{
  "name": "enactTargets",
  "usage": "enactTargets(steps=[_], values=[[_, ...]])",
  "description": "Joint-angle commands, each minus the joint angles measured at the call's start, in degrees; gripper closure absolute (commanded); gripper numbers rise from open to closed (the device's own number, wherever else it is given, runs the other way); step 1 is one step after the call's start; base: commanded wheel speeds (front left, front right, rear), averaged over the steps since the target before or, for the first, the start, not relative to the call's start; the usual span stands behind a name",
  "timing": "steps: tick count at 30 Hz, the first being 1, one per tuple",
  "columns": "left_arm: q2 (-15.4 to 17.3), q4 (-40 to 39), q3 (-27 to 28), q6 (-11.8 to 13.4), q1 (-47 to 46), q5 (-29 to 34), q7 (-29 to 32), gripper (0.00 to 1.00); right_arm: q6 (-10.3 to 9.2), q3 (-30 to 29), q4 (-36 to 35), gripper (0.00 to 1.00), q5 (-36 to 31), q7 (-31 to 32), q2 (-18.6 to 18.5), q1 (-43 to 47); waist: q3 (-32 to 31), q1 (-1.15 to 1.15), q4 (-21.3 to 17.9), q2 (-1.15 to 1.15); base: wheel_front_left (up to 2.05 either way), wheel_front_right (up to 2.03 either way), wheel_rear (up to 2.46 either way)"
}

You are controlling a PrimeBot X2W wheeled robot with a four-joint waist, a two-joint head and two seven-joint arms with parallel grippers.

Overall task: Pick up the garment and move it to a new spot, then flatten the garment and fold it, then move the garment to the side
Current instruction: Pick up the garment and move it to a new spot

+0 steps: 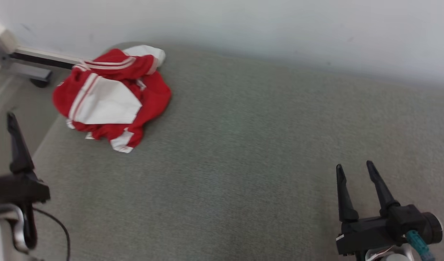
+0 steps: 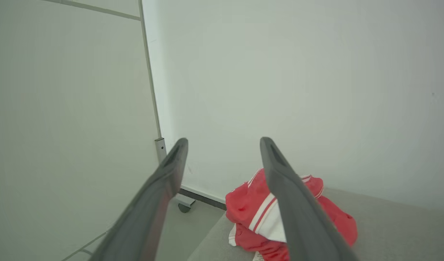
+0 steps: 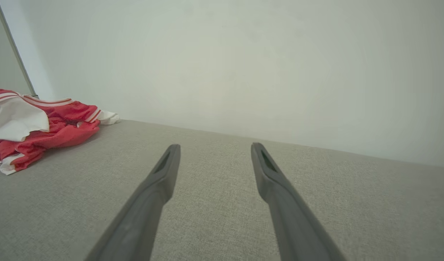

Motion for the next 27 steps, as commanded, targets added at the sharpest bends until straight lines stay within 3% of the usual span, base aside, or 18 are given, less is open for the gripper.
enactTargets(steps=[1, 14, 27], values=[[1.4, 1.0, 0.8, -0.2, -2.7, -1.2, 0.3, 0.0, -0.12, -0.2, -0.6, 0.0, -0.2, 0.0, -0.1, -1.1, 7.0, -0.01, -7.4, 0.0, 0.0, 0.0, 0.0], [9.7, 8.4, 3.3, -0.6, -17.8, -5.1, 6.6, 0.0, -0.12, -1.9, -5.3, 0.0, -0.3, 0.0, -0.1, -4.9, 17.1, -0.01, -16.7, 0.0, 0.0, 0.0, 0.0], [15.5, 23.9, 2.5, 1.2, -25.0, -5.1, 17.7, 0.0, -0.12, -1.9, -7.3, 0.0, -0.7, 0.0, 0.2, -5.9, 19.3, -0.01, -18.7, 0.0, 0.0, 0.0, 0.0]])
